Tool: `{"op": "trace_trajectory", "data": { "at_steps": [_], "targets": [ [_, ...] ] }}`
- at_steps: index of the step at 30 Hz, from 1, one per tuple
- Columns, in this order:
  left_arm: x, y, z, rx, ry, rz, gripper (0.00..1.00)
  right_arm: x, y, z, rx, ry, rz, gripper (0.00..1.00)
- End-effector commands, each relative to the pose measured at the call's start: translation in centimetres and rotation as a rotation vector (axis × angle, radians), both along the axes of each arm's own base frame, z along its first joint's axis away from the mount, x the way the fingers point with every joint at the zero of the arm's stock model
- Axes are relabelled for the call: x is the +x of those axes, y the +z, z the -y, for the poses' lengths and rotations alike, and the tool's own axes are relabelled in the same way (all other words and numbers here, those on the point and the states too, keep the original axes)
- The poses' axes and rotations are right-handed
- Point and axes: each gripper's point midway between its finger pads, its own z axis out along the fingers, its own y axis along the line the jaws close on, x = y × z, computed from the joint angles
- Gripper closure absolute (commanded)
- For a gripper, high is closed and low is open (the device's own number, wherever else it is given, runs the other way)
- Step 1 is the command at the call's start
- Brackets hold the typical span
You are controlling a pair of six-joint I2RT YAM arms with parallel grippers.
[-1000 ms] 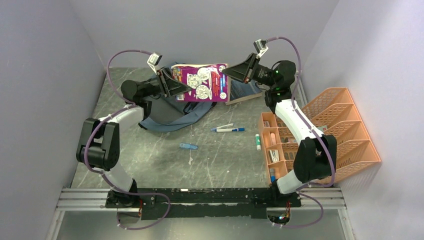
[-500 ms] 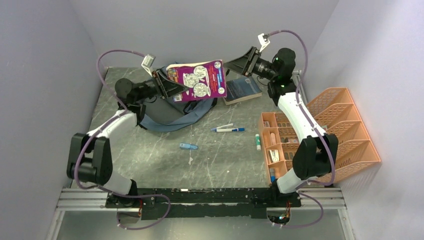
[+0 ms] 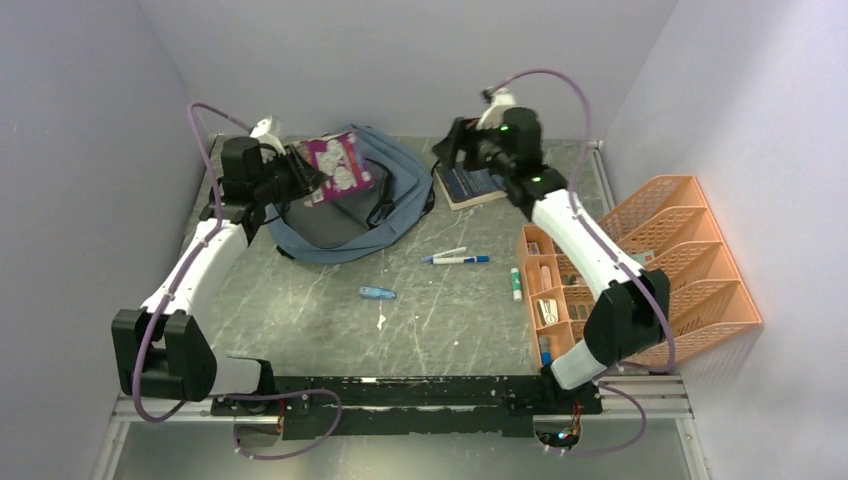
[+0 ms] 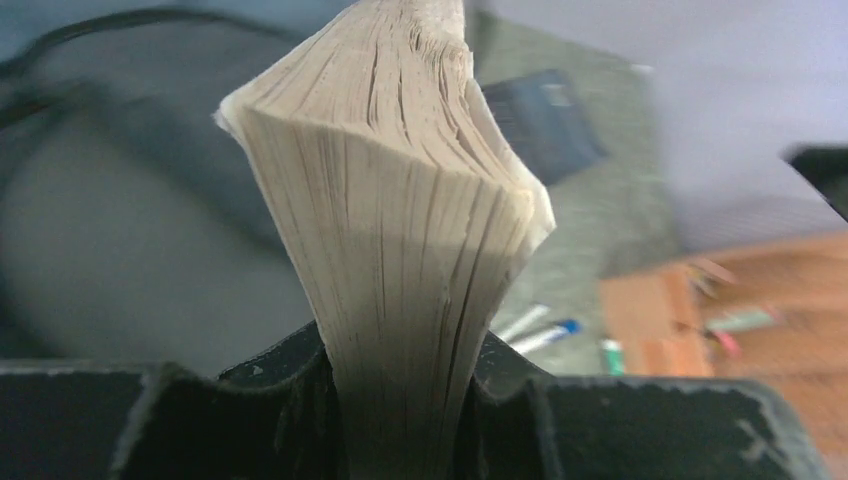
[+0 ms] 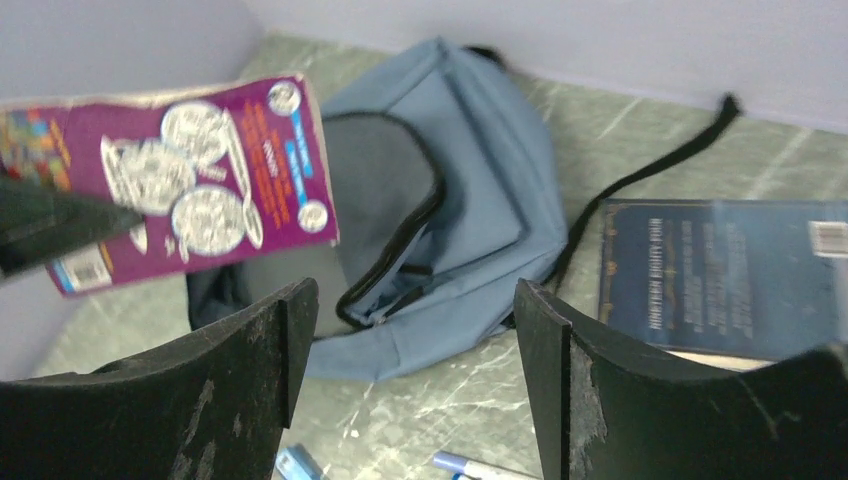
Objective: Pack the student bag
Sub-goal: Place the book in the student bag.
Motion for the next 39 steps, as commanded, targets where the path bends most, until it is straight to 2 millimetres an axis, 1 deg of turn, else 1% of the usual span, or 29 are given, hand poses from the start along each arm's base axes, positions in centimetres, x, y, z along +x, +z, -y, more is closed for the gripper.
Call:
{"op": "trace_trajectory", "data": {
  "at_steps": [1, 2, 3, 4, 7, 8, 11, 12, 13, 14, 15, 16, 19, 23, 29, 33, 35, 36, 39],
  "targets": [
    [-1.0, -0.4, -8.9, 0.251, 0.4, -0.103, 0.95, -0.7, -3.8, -5.7, -0.263, 0.104, 0.089, 0.25],
    [-1.6, -0.7, -10.5, 0.286, 0.477, -0.134, 0.95, -0.9, -4.9, -7.6, -0.303, 0.148, 0.108, 0.25],
    [-2.1, -0.7, -11.6, 0.312, 0.538, -0.153, 0.95, -1.3, -5.4, -9.4, -0.35, 0.196, 0.142, 0.25],
    [-2.7, -0.7, -12.7, 0.339, 0.588, -0.169, 0.95, -1.9, -6.2, -11.8, -0.382, 0.251, 0.16, 0.25],
    [-4.3, -0.2, -14.9, 0.408, 0.699, -0.189, 0.95, -2.6, -8.6, -16.9, -0.454, 0.372, 0.206, 0.24],
    [-4.7, 0.2, -15.4, 0.425, 0.726, -0.189, 0.95, -2.8, -9.1, -18.5, -0.472, 0.407, 0.224, 0.24],
    [-5.7, 1.1, -16.4, 0.464, 0.793, -0.183, 0.95, -3.1, -11.7, -22.6, -0.543, 0.484, 0.253, 0.23],
    [-5.8, 1.4, -16.6, 0.47, 0.803, -0.179, 0.95, -2.9, -12.5, -23.7, -0.57, 0.497, 0.262, 0.22],
    [-5.9, 1.6, -16.7, 0.472, 0.81, -0.176, 0.95, -2.7, -12.6, -24.9, -0.589, 0.505, 0.285, 0.22],
    [-5.9, 1.7, -16.6, 0.473, 0.812, -0.175, 0.95, -2.5, -13.6, -25.7, -0.622, 0.511, 0.287, 0.21],
    [-5.8, 1.8, -16.5, 0.471, 0.809, -0.172, 0.95, -2.3, -15.3, -26.6, -0.673, 0.528, 0.288, 0.19],
    [-5.8, 1.7, -16.4, 0.469, 0.805, -0.172, 0.95, -2.0, -15.9, -27.2, -0.709, 0.526, 0.299, 0.18],
    [-5.7, 1.6, -16.1, 0.467, 0.795, -0.17, 0.95, -0.5, -18.1, -27.7, -0.832, 0.484, 0.312, 0.15],
    [-5.7, 1.9, -16.0, 0.473, 0.802, -0.166, 0.95, 1.0, -20.3, -27.6, -0.941, 0.452, 0.316, 0.15],
    [-5.8, 2.0, -16.1, 0.476, 0.813, -0.166, 0.95, 1.8, -23.0, -27.3, -1.031, 0.463, 0.32, 0.15],
    [-6.3, 2.1, -16.7, 0.486, 0.85, -0.176, 0.95, 2.5, -24.8, -26.8, -1.087, 0.438, 0.309, 0.16],
    [-6.3, 2.3, -16.7, 0.484, 0.853, -0.173, 0.95, 3.0, -25.3, -26.5, -1.118, 0.396, 0.31, 0.18],
    [-6.2, 2.2, -16.6, 0.482, 0.847, -0.172, 0.95, 3.4, -25.4, -26.0, -1.147, 0.354, 0.314, 0.2],
    [-6.0, 2.2, -16.2, 0.475, 0.826, -0.169, 0.95, 4.4, -25.4, -25.0, -1.216, 0.269, 0.34, 0.27]
  ]
}}
